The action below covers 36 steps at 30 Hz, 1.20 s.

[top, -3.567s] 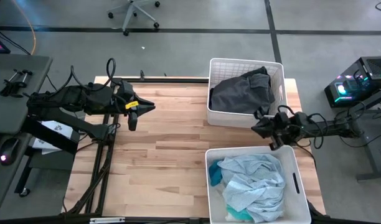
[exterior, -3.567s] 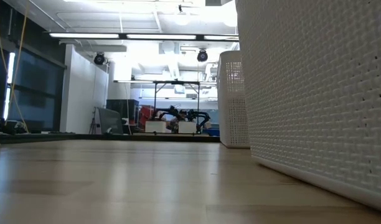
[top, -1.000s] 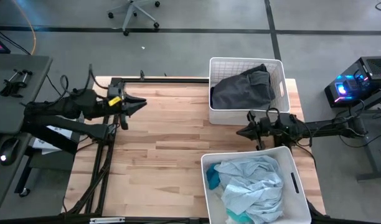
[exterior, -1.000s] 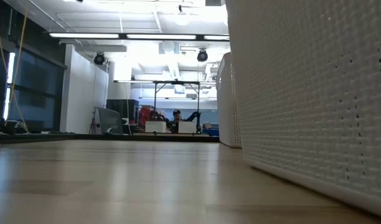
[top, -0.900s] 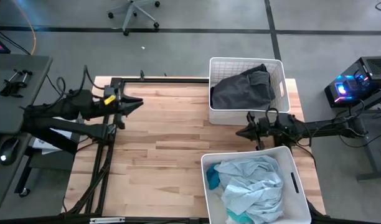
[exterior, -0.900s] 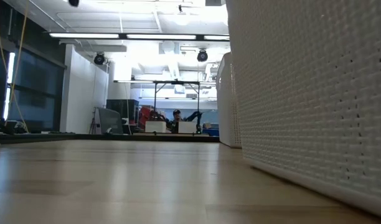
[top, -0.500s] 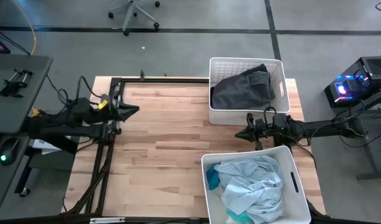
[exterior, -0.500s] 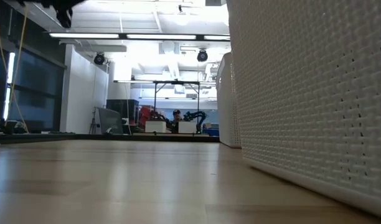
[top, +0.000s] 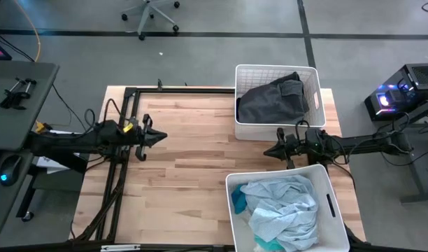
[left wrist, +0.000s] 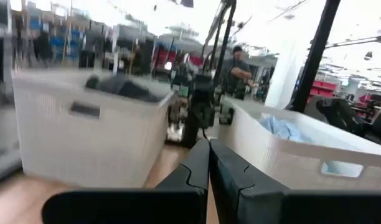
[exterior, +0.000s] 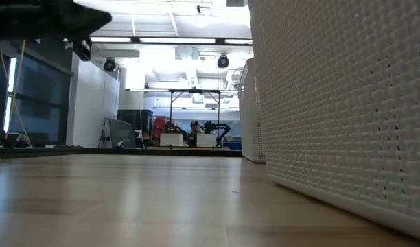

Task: Sort clothes
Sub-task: Return to Home Position

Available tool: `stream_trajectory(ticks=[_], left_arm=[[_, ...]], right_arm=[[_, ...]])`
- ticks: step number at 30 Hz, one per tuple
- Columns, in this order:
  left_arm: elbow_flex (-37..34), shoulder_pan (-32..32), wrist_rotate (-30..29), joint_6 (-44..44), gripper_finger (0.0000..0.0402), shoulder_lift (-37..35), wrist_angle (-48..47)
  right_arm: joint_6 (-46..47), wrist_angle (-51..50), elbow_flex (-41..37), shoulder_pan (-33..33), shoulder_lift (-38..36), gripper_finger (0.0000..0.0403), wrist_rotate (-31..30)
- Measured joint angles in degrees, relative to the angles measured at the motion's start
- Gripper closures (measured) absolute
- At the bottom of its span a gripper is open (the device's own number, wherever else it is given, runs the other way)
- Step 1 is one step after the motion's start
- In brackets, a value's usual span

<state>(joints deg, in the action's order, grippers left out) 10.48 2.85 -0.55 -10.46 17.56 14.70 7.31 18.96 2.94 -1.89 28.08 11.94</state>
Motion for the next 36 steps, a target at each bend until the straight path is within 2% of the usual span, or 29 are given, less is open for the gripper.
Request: stream_trajectory(ticks=[2, 7, 10, 14, 19, 23, 30, 36], left_arm=[[-0.07, 0.0, 0.01, -2.46, 0.0401, 0.03, -1.56], [-0.07, 0.0, -0.03, -0.52, 0.0401, 0.07, -8.43], [-0.18, -0.05, -0.07, -1.26, 0.0401, -0.33, -9.27], [-3.08, -1.31, 0.18, 0.0, 0.0401, -6.04, -6.0], [-9.94, -2.03, 1.79, 0.04, 0.0401, -14.83, -2.26], [-9.77, -2.08, 1.5, 0.43, 0.0401, -17.37, -6.67], [-9.81, -2.19, 1.47, 9.46, 0.0401, -17.35, -14.18], [-9.81, -2.32, 0.71, 14.04, 0.0401, -17.35, -14.4]], right_arm=[[0.02, 0.0, 0.0, 0.0, 0.0, 0.0402, 0.0], [0.13, 0.0, 0.0, 0.01, -0.02, 0.0402, 0.0], [0.13, 0.0, 0.0, 0.02, -0.02, 0.0402, 0.0], [0.15, 0.0, 0.0, 0.02, -0.02, 0.0402, 0.0], [0.16, 0.02, 0.0, 0.04, -0.02, 0.0402, -0.02], [0.15, 0.02, 0.0, 0.04, 0.0, 0.0402, -0.01], [0.15, -0.26, 0.0, 0.04, 0.0, 0.0402, -0.02], [0.17, -0.37, 0.0, 0.04, 0.0, 0.0402, -0.04]])
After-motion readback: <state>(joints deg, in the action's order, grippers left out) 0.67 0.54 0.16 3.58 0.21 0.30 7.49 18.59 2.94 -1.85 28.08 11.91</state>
